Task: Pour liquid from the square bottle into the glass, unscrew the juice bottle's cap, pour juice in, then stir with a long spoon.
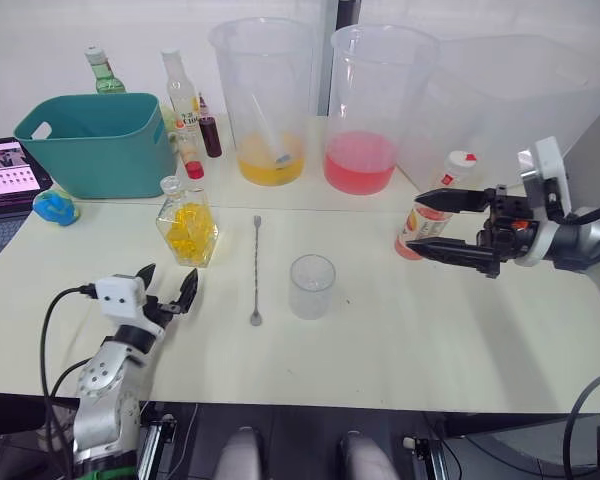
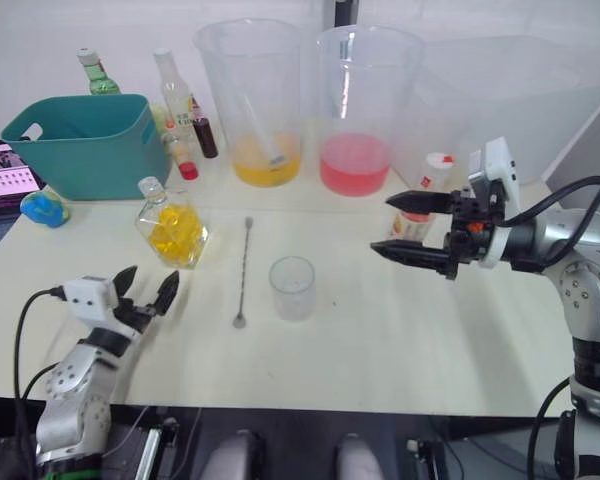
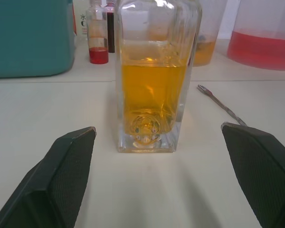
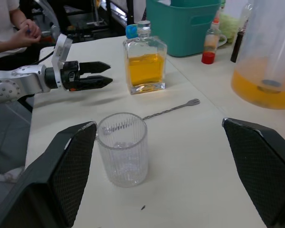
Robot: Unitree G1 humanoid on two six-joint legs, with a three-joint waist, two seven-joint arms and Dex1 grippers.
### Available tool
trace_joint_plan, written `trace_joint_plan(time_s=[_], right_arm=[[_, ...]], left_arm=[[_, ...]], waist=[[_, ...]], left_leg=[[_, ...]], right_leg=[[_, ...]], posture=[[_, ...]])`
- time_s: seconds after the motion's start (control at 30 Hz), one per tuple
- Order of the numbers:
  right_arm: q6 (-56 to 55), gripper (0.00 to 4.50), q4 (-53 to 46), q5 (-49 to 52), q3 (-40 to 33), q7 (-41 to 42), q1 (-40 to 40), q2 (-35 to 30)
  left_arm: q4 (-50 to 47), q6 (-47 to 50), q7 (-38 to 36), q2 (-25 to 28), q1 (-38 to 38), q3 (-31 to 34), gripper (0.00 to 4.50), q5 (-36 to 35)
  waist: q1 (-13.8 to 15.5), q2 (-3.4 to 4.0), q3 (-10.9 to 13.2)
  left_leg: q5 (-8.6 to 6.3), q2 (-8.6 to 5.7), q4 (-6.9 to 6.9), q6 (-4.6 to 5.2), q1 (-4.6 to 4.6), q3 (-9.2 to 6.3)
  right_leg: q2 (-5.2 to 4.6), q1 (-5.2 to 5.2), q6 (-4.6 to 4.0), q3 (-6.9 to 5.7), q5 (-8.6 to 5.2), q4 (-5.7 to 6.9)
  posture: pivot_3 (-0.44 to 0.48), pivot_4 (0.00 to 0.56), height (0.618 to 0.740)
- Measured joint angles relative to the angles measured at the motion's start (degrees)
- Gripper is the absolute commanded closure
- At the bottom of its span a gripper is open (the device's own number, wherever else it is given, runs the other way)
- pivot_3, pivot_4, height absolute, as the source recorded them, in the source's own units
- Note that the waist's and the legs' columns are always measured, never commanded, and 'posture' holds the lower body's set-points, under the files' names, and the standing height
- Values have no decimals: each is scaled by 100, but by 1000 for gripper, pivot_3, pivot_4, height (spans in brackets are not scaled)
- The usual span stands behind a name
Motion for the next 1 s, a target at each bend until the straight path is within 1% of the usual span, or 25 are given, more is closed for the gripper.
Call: trace_joint_plan(time_s=[0.07, 0.3, 0.63, 0.77, 0.87, 0.93, 0.97, 1.0], right_arm=[[-1, 0, -22, -2, -136, -98, 84, -47], [-9, 0, -44, 2, -332, -290, 251, -105], [-80, 0, -65, -25, -493, -361, 331, -207], [-117, 0, -77, -79, -503, -423, 428, -213], [-130, 0, -180, -98, -524, -464, 623, -219], [-130, 0, -224, -96, -530, -495, 697, -219], [-130, 0, -261, -96, -544, -521, 720, -219], [-131, 0, -306, -94, -564, -543, 749, -219]], left_arm=[[353, -82, 41, -2, -281, -106, 24, 57], [987, -257, 314, -12, -909, -204, 24, 212], [1457, -277, 639, -14, -1676, -331, 24, 270], [1531, -112, 834, 54, -1989, -392, 24, 439], [1607, 134, 1044, 154, -2278, -404, 810, 545], [1606, 297, 1110, 190, -2386, -440, 1536, 594], [1599, 365, 1153, 191, -2415, -443, 1698, 620], [1584, 437, 1175, 191, -2440, -444, 1696, 624]], waist=[[2, 0, 0], [8, 0, 0], [58, 0, 0], [60, -1, 0], [62, -1, 0], [61, -1, 0], [62, 0, 0], [62, 0, 0]], left_leg=[[0, 0, 0, 0, 0, -3], [0, -2, 1, 0, 2, -19], [0, -4, 1, 0, 2, -31], [0, -5, 0, 0, 1, -35], [0, -7, 1, 0, 0, -37], [0, -7, 1, 0, 0, -38], [0, -7, 0, 0, 2, -38], [1, -7, 0, 0, 3, -42]], right_leg=[[0, 3, 0, -4, 0, -1], [0, 20, 0, -17, 0, -13], [0, 34, 1, -28, 1, -30], [0, 35, 1, -30, 1, -31], [-1, 38, 2, -32, 1, -34], [-1, 39, 2, -32, 1, -35], [-1, 40, 2, -33, 1, -34], [0, 42, 2, -35, 1, -34]], posture=[[0, 150, 728], [0, 150, 728], [0, 150, 728], [0, 150, 728], [0, 150, 728], [0, 150, 728], [0, 150, 728], [0, 150, 728]])
